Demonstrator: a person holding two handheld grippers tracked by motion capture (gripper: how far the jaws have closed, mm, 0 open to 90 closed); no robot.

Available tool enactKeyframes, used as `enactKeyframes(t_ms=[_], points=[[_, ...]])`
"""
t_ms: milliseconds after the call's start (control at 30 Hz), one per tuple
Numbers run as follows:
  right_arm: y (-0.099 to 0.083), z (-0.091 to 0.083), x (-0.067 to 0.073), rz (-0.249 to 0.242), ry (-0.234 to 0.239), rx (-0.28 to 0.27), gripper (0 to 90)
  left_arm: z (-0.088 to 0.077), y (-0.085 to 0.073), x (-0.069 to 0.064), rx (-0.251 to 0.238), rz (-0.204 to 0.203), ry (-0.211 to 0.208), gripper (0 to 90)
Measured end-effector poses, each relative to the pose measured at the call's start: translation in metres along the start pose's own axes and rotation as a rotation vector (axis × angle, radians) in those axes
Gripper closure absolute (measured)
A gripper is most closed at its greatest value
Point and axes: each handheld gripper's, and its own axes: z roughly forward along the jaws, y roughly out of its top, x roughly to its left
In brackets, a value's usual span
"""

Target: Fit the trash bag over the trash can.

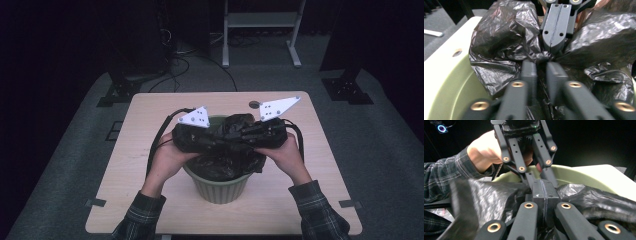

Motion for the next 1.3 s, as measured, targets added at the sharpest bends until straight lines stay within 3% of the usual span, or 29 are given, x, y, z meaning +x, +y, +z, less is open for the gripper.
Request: enactKeyframes(t_ms=[100, 167, 367, 467, 700, 867, 933, 1300], points=[[0.000, 0.001, 0.000, -0.002, 0.001, -0.001, 86.7, -0.002, -0.003, 0.000, 0.001, -0.006, -0.003, 90.0], [-0.002, -0.006, 0.000, 0.013, -0.028, -0.025, 74.6, -0.008, -0.010, 0.000, -0.001, -0.014, 0.024, 90.0], [-0.008, -0.034, -0.004, 0.044, -0.088, -0.064, 73.5, -0.025, -0.027, 0.003, -0.035, -0.035, 0.048, 90.0], [-0.008, -0.038, -0.005, 0.063, -0.101, -0.062, 70.8, -0.029, -0.034, -0.001, -0.046, -0.026, 0.054, 89.9], [-0.004, -0.032, -0.001, 0.058, -0.092, -0.065, 67.6, -0.026, -0.036, -0.007, -0.031, -0.001, 0.061, 89.9], [-0.001, -0.029, -0.002, 0.059, -0.124, -0.036, 67.7, -0.028, -0.036, -0.010, -0.030, 0.006, 0.059, 89.9], [-0.004, -0.028, -0.005, 0.083, -0.127, -0.027, 67.7, -0.030, -0.036, -0.011, -0.040, 0.005, 0.054, 89.9], [-0.001, -0.014, -0.006, 0.103, -0.082, -0.037, 62.4, -0.020, -0.031, -0.020, -0.018, 0.041, 0.022, 89.9]])
